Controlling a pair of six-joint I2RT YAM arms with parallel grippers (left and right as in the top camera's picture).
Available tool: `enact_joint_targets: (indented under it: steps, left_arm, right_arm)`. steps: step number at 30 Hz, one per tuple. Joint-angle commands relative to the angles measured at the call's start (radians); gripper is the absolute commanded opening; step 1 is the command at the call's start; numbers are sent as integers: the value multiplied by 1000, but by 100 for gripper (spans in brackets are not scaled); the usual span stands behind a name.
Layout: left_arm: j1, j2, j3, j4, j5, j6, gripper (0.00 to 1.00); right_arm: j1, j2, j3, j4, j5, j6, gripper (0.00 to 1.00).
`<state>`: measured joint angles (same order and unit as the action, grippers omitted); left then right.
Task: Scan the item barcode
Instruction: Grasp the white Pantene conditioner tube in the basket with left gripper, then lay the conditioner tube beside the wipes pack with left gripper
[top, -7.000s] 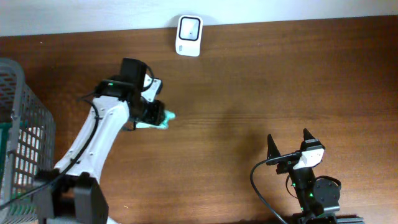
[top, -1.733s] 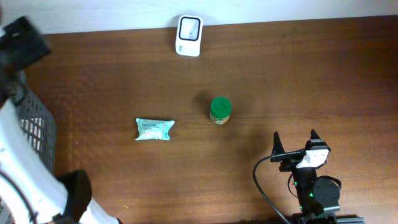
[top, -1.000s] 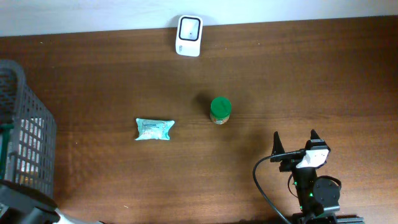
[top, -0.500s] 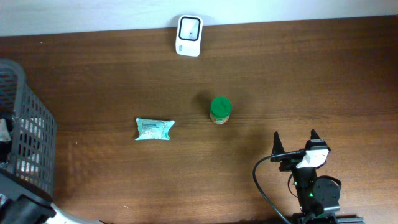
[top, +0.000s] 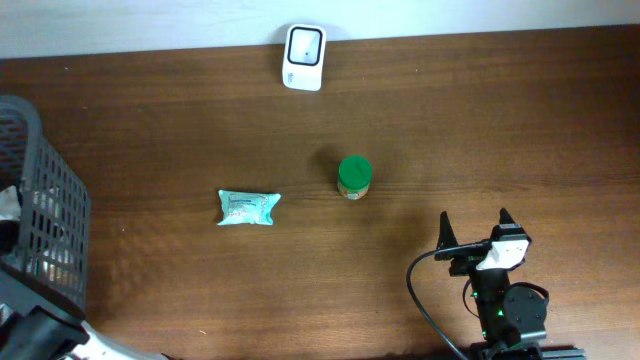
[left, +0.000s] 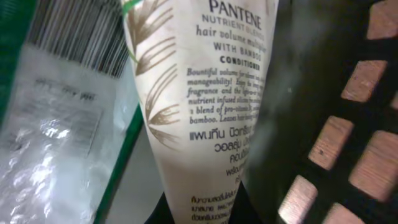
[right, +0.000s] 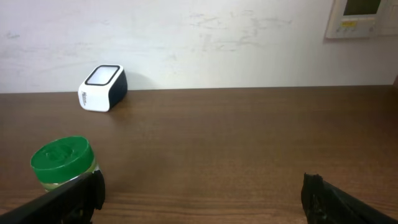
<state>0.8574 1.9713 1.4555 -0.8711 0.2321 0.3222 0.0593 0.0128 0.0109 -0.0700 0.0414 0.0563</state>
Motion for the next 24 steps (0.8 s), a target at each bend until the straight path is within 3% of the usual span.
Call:
enact_joint_targets:
  steps: [1, 4, 8, 11, 13, 15, 17, 20, 24]
  left_arm:
    - [-4, -106, 215, -79, 8, -144, 0]
    - [-6, -257, 420, -166, 81, -271, 0]
    - [-20, -444, 433, -158, 299, -294, 0]
    - [-156, -510, 432, -166, 390, -297, 0]
    - [-312, -515, 431, -201, 335, -296, 0]
    - [-472, -507, 399, -245, 189, -297, 0]
    - [-655, -486, 273, -240, 103, -298, 0]
    - [-751, -421, 73, -163, 91, -320, 0]
    - [-758, -324, -99, -35, 76, -320, 0]
  right_arm:
    - [-8, -6, -5, -6, 16, 3, 98]
    - [-8, -6, -5, -6, 16, 3, 98]
    - [-8, -6, -5, -6, 16, 3, 98]
    - [-8, -6, -5, -6, 16, 3, 98]
    - [-8, -6, -5, -6, 16, 3, 98]
    - [-8, -6, -5, -6, 16, 3, 98]
    - [-8, -6, -5, -6, 16, 3, 98]
    - [-8, -6, -5, -6, 16, 3, 98]
    - [-8, -6, -5, -6, 16, 3, 98]
